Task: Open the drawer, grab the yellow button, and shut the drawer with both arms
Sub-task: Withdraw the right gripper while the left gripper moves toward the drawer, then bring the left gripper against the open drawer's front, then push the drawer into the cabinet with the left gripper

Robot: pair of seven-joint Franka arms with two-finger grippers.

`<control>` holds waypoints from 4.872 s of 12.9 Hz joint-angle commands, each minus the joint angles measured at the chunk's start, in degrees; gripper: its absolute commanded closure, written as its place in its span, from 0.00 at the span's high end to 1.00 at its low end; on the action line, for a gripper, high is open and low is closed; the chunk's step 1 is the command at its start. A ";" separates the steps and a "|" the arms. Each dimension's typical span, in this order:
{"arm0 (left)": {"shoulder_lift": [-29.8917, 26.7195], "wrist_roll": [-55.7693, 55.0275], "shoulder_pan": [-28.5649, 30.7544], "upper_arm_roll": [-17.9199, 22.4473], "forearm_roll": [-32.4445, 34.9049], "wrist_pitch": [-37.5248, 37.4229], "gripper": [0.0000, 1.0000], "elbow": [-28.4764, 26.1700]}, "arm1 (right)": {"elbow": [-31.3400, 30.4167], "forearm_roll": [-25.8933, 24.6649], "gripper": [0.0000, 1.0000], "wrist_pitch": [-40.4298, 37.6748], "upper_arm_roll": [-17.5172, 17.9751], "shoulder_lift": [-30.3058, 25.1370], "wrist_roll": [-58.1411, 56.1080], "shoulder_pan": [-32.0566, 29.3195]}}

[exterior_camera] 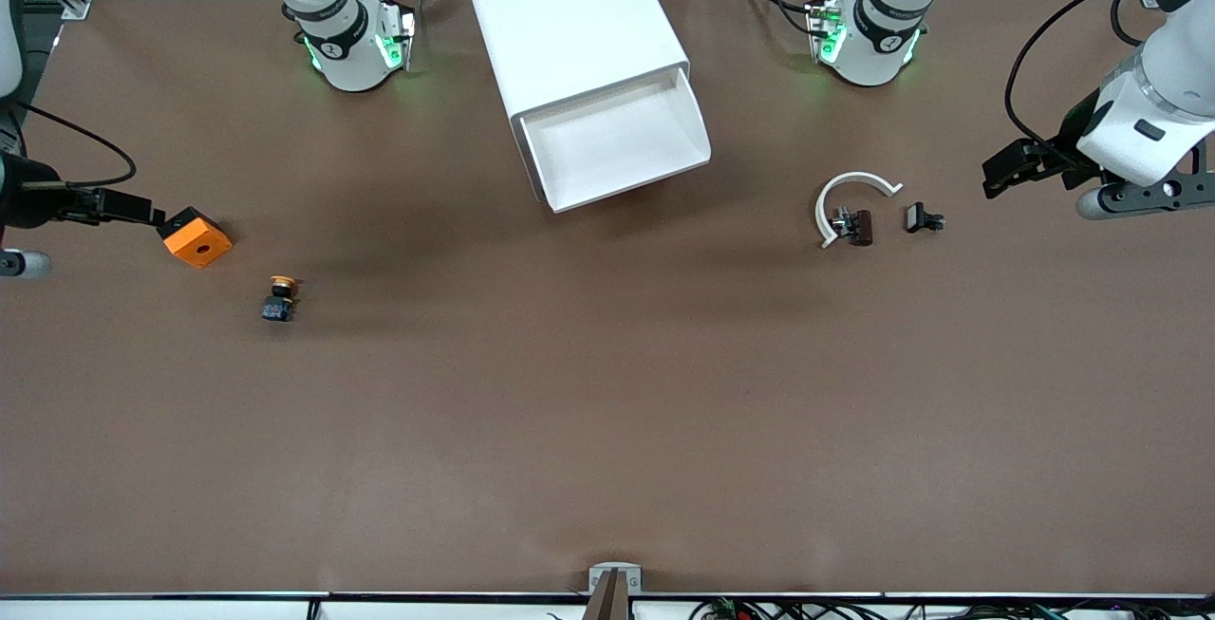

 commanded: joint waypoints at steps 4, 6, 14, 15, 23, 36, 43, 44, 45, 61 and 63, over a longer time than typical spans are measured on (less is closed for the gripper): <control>2.44 0.73 -0.08 -0.69 1.23 0.55 1.00 3.28 | 8.59 -4.98 1.00 -6.61 1.08 0.03 2.09 0.01; 2.71 -0.57 -0.43 -0.69 0.62 1.08 1.00 3.38 | 10.62 -5.35 1.00 -8.38 1.08 0.21 2.27 0.45; 4.21 -0.58 -0.87 -2.10 0.44 2.22 1.00 2.76 | 10.72 -1.75 1.00 -10.23 1.08 -1.45 4.55 2.20; 4.29 -0.67 -1.74 -2.62 0.44 2.31 1.00 2.15 | 10.11 -1.75 1.00 -10.23 1.08 -2.77 4.55 2.56; 6.57 -1.90 -1.84 -5.79 0.00 6.34 1.00 -0.74 | -0.44 -2.45 1.00 -3.11 0.99 -14.89 4.38 3.27; 20.47 -29.21 -18.18 -8.51 -7.16 16.90 1.00 -2.60 | -2.91 -3.24 1.00 -2.67 1.08 -16.23 4.46 3.09; 20.82 -42.94 -27.75 -10.45 -10.54 18.31 1.00 -2.86 | -2.91 -5.44 1.00 -2.58 1.08 -16.31 3.85 3.35; 20.99 -45.47 -28.81 -10.45 -10.72 18.57 1.00 -2.86 | -2.99 -5.44 1.00 -2.58 0.99 -16.49 3.85 3.35; 21.17 -47.06 -29.17 -10.45 -10.72 19.44 1.00 -2.86 | -3.60 -5.44 1.00 -2.49 0.99 -16.92 3.76 3.27; 19.59 -51.82 -32.51 -17.20 -11.95 16.21 1.00 -5.23 | -7.13 -4.73 1.00 1.46 0.73 -20.36 3.50 3.97; 19.76 -53.14 -32.51 -18.09 -12.04 15.85 1.00 -5.15 | -7.04 -4.74 1.00 1.46 0.73 -20.27 3.50 3.97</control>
